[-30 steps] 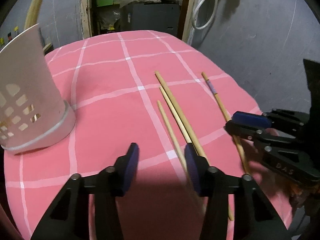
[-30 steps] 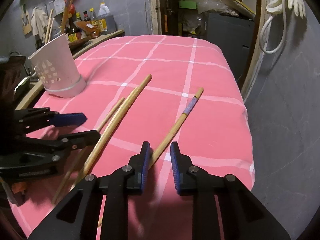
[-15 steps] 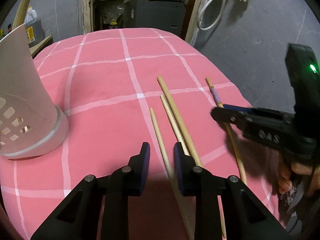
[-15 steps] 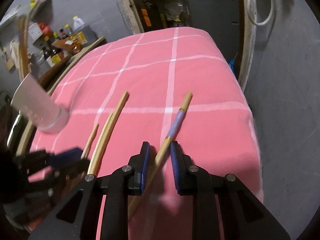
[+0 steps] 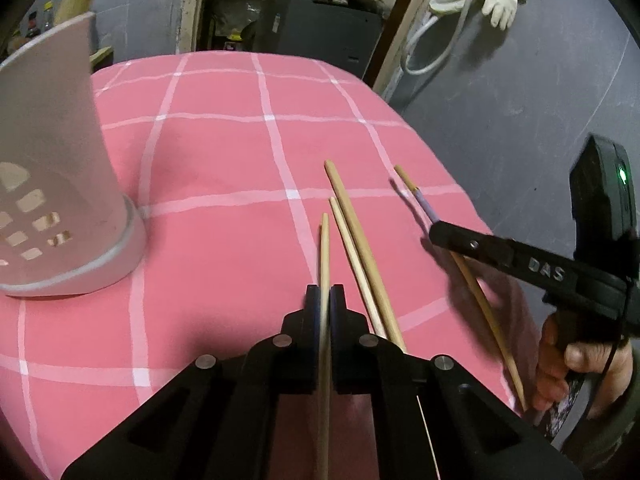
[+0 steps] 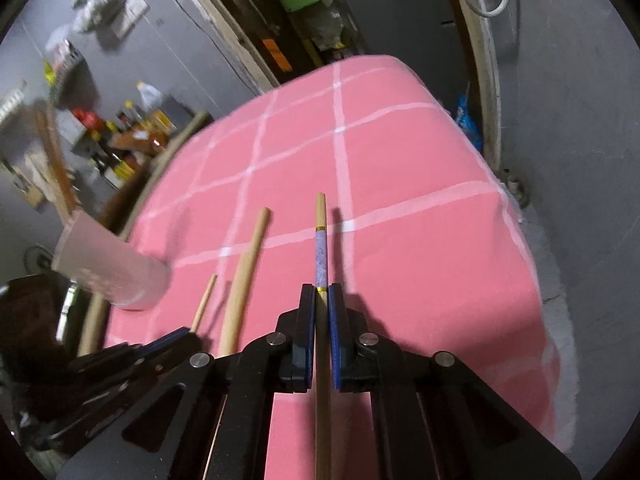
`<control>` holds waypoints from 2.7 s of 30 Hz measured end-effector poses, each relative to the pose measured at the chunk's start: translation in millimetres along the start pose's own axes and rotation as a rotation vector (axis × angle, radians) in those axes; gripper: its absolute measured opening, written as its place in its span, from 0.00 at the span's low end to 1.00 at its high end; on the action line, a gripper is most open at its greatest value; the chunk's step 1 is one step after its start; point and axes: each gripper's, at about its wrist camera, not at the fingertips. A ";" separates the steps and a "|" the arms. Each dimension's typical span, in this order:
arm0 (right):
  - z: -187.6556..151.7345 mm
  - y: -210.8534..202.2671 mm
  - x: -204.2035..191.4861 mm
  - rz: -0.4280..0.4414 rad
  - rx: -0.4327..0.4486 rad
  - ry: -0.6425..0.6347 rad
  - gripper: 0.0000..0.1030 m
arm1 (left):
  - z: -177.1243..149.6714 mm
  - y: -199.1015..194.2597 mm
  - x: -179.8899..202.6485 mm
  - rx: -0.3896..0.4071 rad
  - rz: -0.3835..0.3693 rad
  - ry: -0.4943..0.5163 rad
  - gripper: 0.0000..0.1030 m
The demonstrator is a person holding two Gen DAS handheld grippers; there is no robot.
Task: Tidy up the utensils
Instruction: 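Close the left and right tools each on a chopstick and lift, then lower both held chopsticks into the white caddy and open both tools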
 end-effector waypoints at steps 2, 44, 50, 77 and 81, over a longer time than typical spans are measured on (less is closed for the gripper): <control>-2.7 -11.2 -4.3 0.039 0.052 0.002 0.05 | -1.4 -13.7 -2.0 0.047 -0.014 -0.003 0.03; 87.0 -17.1 -226.2 0.253 1.082 -0.344 0.05 | 86.2 -224.3 -193.9 1.103 0.086 -0.320 0.03; 86.2 2.8 -217.4 0.231 1.048 -0.326 0.05 | 81.9 -204.2 -194.0 1.082 0.112 -0.332 0.03; 57.0 19.9 -208.5 0.200 0.754 -0.368 0.05 | 45.5 -144.5 -169.4 0.848 0.162 -0.224 0.03; 52.9 19.4 -208.2 0.196 0.721 -0.381 0.06 | 42.8 -141.6 -166.0 0.818 0.162 -0.214 0.05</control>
Point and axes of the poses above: each gripper's, at about its wrist camera, not at the fingertips, and y roughly the way its jaws point, x to its right, z to its top, and after that the axes turned 8 degrees about -y, right-handed
